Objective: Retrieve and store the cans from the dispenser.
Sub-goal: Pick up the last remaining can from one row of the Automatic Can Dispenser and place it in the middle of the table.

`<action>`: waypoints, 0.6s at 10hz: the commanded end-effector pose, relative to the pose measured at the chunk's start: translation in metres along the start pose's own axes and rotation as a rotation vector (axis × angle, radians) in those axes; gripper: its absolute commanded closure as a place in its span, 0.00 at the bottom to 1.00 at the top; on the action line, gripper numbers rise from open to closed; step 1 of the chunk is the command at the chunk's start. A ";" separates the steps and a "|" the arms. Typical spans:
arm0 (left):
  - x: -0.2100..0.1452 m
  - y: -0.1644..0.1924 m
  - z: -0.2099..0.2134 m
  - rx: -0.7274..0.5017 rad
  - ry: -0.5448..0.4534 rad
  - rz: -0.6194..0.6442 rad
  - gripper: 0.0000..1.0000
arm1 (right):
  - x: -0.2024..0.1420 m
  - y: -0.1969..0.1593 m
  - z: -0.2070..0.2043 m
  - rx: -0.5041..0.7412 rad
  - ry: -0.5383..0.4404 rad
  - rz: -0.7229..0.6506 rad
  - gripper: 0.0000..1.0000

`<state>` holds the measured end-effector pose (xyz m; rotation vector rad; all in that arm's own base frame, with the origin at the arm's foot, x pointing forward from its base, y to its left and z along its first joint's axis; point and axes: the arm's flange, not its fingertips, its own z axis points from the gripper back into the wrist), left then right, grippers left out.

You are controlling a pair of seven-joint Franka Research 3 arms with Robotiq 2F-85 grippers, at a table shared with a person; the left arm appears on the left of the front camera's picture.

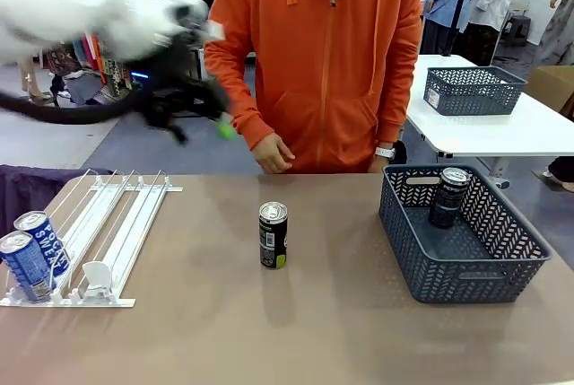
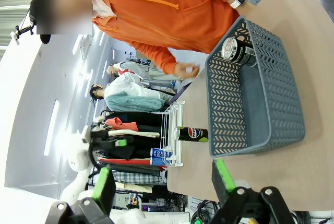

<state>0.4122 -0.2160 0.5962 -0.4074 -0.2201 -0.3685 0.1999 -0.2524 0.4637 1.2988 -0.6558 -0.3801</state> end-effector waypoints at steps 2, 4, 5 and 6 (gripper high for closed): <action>-0.124 0.153 0.098 -0.177 -0.144 0.347 0.00 | 0.003 0.003 -0.001 0.024 -0.014 0.026 0.00; -0.203 0.228 0.138 -0.492 -0.271 0.345 0.00 | 0.003 0.003 -0.001 0.024 -0.014 0.026 0.00; -0.235 0.260 0.146 -0.623 -0.340 0.322 0.00 | 0.003 0.003 -0.001 0.024 -0.014 0.026 0.00; -0.264 0.291 0.152 -0.725 -0.382 0.329 0.00 | 0.003 0.003 -0.001 0.024 -0.014 0.026 0.00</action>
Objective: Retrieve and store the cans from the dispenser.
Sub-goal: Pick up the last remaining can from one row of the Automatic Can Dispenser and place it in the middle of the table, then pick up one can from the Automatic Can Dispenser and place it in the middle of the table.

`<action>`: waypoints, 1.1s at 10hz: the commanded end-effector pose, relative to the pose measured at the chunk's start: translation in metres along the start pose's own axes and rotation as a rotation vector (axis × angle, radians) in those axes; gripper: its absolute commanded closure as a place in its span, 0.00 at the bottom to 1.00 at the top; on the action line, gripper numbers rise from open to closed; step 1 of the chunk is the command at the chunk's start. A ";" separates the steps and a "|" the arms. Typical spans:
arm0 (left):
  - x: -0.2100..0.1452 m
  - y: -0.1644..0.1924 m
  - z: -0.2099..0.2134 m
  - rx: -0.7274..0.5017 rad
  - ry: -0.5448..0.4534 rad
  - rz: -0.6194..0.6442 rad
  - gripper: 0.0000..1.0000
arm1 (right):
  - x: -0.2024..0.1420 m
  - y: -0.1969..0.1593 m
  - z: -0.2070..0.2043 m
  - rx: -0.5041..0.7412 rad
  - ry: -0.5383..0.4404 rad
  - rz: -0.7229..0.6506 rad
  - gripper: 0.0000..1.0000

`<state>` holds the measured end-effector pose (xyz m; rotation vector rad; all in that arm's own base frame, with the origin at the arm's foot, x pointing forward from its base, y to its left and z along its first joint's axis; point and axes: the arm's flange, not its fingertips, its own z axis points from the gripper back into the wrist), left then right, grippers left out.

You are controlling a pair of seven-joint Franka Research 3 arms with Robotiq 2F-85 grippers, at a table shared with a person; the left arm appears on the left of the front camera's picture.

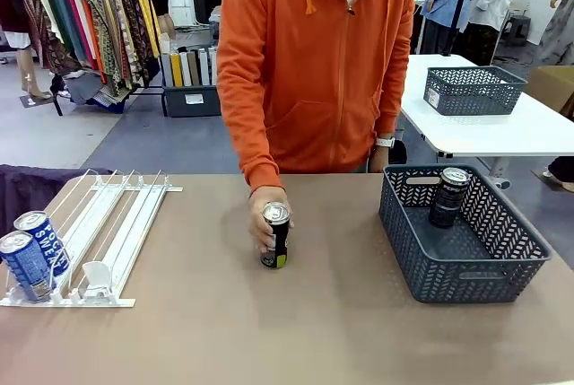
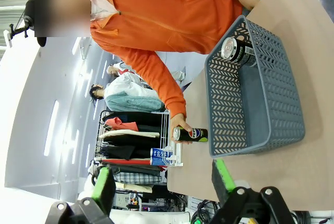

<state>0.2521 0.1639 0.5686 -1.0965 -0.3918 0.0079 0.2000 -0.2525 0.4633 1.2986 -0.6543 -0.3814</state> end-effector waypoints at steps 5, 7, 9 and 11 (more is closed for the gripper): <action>-0.021 0.057 0.043 -0.148 -0.055 0.057 0.00 | 0.003 0.003 -0.001 0.025 -0.014 0.028 0.00; -0.021 0.057 0.043 -0.148 -0.055 0.057 0.00 | 0.003 0.003 -0.001 0.025 -0.014 0.028 0.00; -0.021 0.057 0.043 -0.148 -0.055 0.057 0.00 | 0.003 0.003 -0.001 0.025 -0.014 0.028 0.00; -0.021 0.057 0.043 -0.148 -0.055 0.057 0.00 | 0.003 0.003 -0.001 0.025 -0.014 0.028 0.00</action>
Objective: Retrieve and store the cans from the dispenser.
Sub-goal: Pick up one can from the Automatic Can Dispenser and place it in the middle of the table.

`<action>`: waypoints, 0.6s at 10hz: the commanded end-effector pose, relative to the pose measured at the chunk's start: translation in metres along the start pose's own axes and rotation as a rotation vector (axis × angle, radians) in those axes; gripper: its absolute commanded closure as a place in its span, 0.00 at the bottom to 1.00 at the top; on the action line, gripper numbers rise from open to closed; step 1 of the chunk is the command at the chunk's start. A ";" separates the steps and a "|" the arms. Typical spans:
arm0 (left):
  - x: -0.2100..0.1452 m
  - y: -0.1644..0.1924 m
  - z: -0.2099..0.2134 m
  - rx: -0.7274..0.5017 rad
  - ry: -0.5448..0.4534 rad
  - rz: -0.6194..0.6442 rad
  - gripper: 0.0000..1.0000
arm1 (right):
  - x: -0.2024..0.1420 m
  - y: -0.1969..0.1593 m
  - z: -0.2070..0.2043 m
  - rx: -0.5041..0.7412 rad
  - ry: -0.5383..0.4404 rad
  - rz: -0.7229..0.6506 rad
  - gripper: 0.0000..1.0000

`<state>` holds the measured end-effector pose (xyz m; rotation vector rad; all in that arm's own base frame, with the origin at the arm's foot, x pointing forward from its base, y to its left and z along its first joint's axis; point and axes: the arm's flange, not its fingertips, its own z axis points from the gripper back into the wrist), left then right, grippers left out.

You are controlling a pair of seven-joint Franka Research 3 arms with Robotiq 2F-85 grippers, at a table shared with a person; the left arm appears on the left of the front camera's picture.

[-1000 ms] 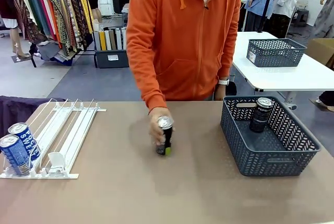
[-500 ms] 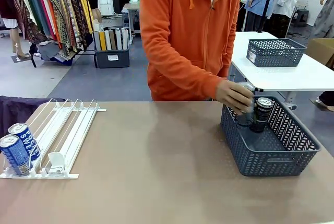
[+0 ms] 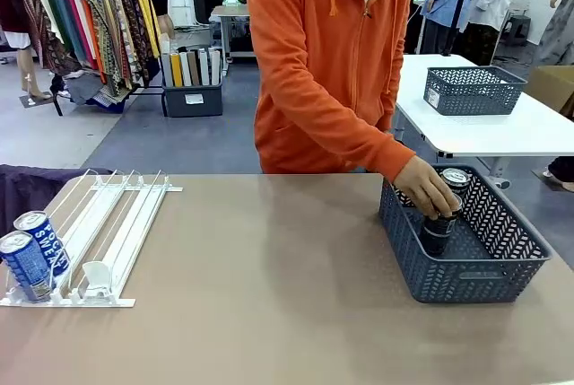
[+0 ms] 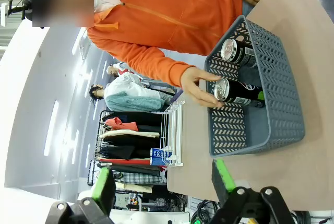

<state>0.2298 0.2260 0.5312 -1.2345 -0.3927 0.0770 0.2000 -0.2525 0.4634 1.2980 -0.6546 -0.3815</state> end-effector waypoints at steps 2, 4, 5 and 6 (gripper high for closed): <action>-0.001 0.001 -0.002 -0.025 -0.009 -0.021 0.00 | 0.003 0.003 -0.001 0.025 -0.014 0.028 0.00; 0.001 0.000 -0.001 -0.001 0.001 0.001 0.00 | 0.003 0.003 -0.001 0.025 -0.014 0.028 0.00; 0.012 -0.010 -0.035 0.261 0.136 0.063 0.00 | 0.003 0.003 -0.001 0.025 -0.014 0.028 0.00; 0.020 -0.020 -0.064 0.507 0.194 0.035 0.00 | 0.003 0.003 -0.001 0.025 -0.014 0.028 0.00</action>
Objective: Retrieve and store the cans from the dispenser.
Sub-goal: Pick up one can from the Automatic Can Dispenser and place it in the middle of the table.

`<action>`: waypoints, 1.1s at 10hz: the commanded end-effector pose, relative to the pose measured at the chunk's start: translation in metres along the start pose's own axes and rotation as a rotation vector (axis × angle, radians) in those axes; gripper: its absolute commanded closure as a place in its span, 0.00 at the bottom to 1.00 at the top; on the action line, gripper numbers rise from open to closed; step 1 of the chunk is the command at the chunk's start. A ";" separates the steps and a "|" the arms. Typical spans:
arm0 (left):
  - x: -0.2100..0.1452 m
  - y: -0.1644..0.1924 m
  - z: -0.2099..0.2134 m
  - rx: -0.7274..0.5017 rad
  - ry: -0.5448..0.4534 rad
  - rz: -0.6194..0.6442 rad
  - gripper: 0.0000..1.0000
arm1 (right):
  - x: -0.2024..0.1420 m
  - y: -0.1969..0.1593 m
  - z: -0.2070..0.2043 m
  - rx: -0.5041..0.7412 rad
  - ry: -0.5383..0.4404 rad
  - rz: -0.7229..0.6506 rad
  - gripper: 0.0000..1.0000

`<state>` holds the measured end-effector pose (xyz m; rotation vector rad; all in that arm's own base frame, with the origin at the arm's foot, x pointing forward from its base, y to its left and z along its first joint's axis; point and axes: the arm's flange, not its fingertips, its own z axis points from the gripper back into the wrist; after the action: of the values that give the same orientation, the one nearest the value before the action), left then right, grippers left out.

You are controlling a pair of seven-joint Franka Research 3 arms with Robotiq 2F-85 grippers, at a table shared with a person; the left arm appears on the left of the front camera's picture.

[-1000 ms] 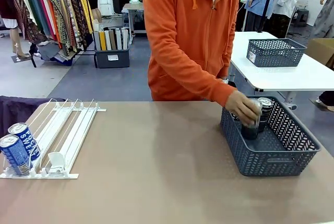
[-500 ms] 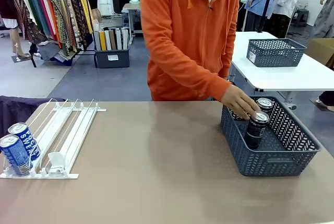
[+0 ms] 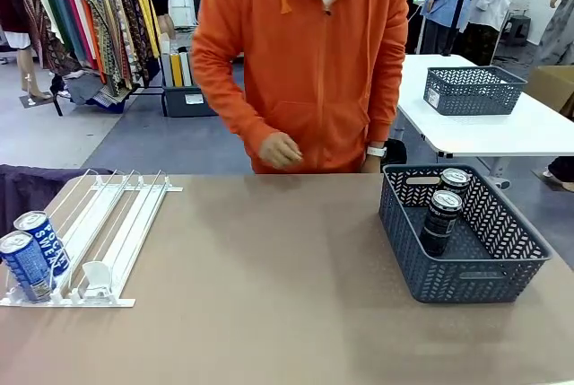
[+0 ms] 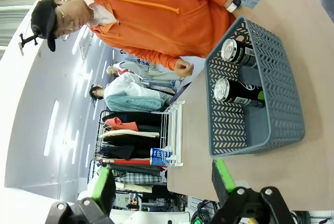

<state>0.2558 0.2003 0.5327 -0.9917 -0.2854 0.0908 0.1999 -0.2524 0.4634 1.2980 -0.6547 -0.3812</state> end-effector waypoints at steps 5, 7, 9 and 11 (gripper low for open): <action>0.039 -0.044 -0.145 1.000 0.192 -0.185 0.00 | 0.003 0.003 -0.001 0.025 -0.014 0.027 0.00; 0.046 -0.037 -0.147 0.922 0.198 -0.414 0.00 | 0.003 0.003 -0.001 0.025 -0.014 0.027 0.00; 0.045 -0.051 -0.162 0.968 0.210 -0.320 0.00 | 0.003 0.003 -0.001 0.025 -0.014 0.027 0.00; 0.045 -0.051 -0.162 0.968 0.210 -0.320 0.00 | 0.003 0.003 -0.001 0.025 -0.014 0.027 0.00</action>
<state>0.3438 0.0521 0.4987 -0.0098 -0.1850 -0.1867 0.1998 -0.2524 0.4634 1.2981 -0.6547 -0.3813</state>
